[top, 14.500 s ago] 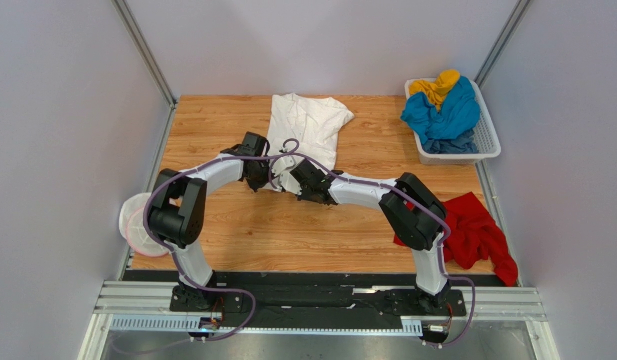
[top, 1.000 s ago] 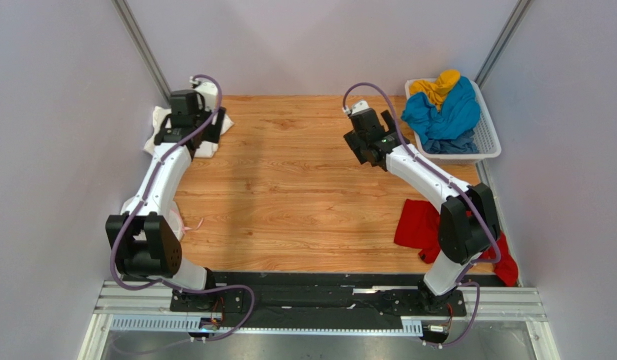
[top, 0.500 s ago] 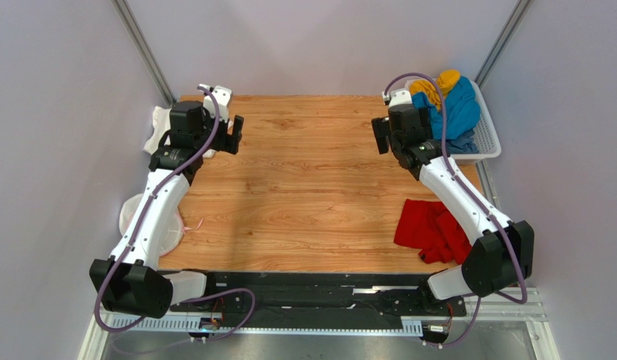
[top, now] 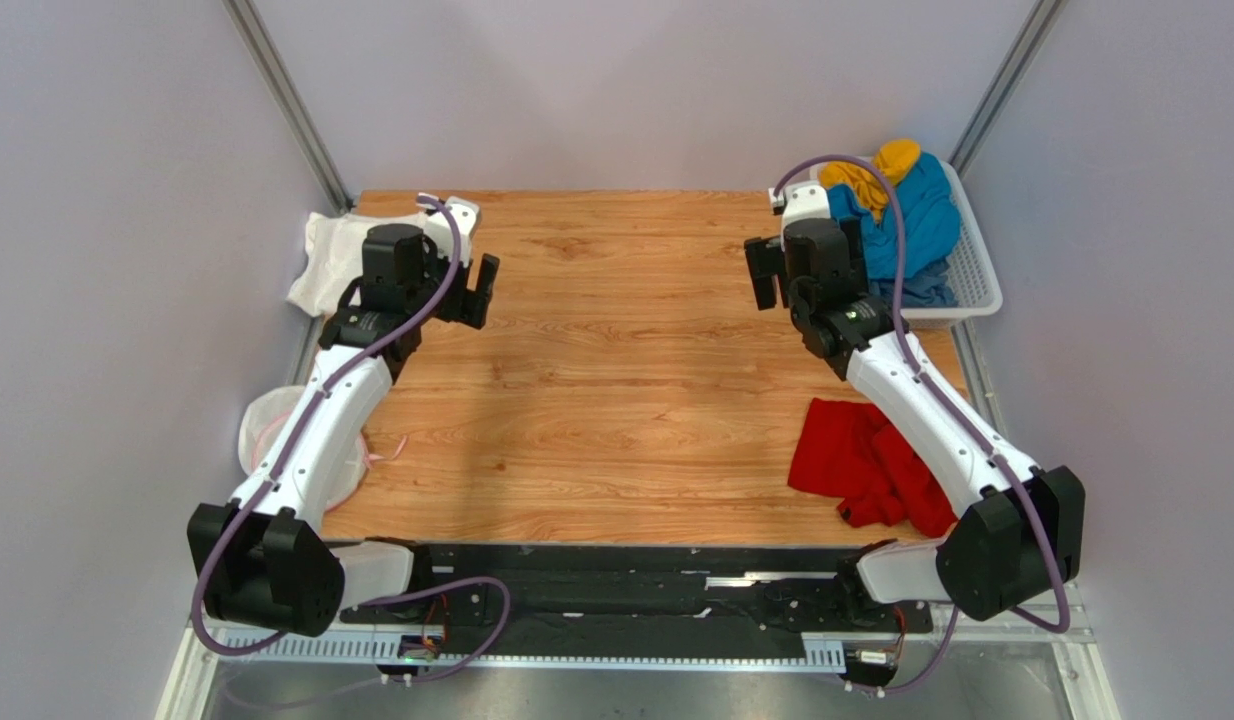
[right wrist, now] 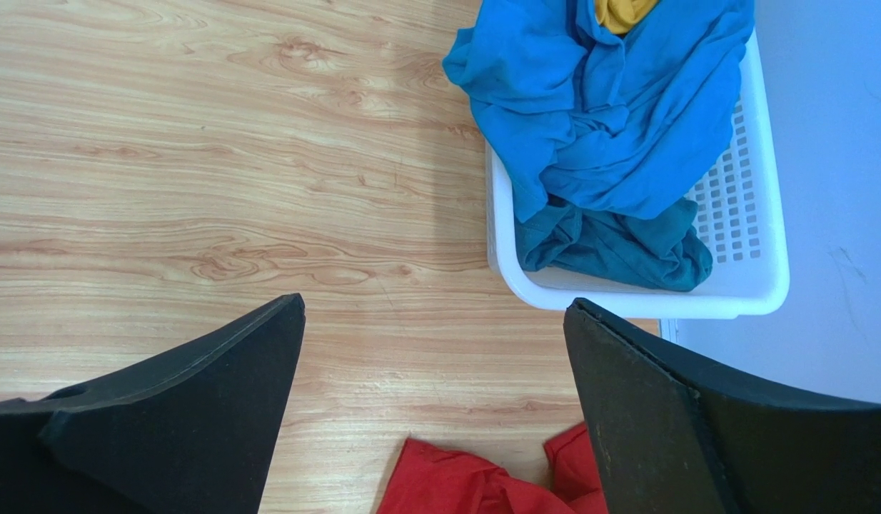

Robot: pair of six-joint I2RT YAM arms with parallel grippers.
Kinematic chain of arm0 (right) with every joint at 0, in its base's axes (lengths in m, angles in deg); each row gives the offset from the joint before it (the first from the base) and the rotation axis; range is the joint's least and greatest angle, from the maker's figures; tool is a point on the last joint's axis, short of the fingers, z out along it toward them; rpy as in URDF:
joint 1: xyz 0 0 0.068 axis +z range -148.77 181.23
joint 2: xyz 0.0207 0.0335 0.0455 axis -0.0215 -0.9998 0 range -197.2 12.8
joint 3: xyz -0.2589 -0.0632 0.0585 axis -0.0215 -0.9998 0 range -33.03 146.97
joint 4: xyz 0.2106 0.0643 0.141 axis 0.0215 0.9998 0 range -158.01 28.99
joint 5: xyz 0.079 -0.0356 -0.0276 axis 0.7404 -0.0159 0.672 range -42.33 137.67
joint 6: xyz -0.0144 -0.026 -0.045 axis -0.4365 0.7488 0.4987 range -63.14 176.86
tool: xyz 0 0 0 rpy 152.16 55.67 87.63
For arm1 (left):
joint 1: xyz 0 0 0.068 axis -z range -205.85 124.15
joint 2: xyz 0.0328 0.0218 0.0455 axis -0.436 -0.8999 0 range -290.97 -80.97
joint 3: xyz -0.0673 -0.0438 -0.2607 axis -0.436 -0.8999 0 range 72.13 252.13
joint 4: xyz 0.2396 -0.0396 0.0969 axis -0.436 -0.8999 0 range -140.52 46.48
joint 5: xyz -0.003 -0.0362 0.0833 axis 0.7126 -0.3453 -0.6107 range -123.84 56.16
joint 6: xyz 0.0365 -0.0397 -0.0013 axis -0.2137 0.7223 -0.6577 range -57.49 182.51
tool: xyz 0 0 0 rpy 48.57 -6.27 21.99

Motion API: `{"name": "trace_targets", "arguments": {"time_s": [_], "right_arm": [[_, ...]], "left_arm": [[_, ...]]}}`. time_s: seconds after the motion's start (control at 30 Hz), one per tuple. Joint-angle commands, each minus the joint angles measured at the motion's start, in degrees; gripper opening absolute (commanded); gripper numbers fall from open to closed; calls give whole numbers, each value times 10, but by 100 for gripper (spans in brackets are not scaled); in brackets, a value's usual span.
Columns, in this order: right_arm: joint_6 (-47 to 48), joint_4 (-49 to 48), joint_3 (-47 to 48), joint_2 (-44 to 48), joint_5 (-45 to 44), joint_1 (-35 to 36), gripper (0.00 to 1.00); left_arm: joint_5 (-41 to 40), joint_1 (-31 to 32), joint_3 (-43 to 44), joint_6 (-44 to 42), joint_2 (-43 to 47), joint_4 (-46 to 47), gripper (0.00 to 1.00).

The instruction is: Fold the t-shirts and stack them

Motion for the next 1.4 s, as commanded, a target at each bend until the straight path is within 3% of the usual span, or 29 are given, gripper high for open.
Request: {"name": "trace_targets", "arguments": {"time_s": [0.0, 1.37], "right_arm": [[2, -38, -3, 22, 1, 8, 97], [17, -51, -20, 19, 0, 14, 95]], "left_arm": [[-5, 7, 6, -4, 16, 32, 88], [-26, 46, -19, -23, 20, 42, 88]]}}
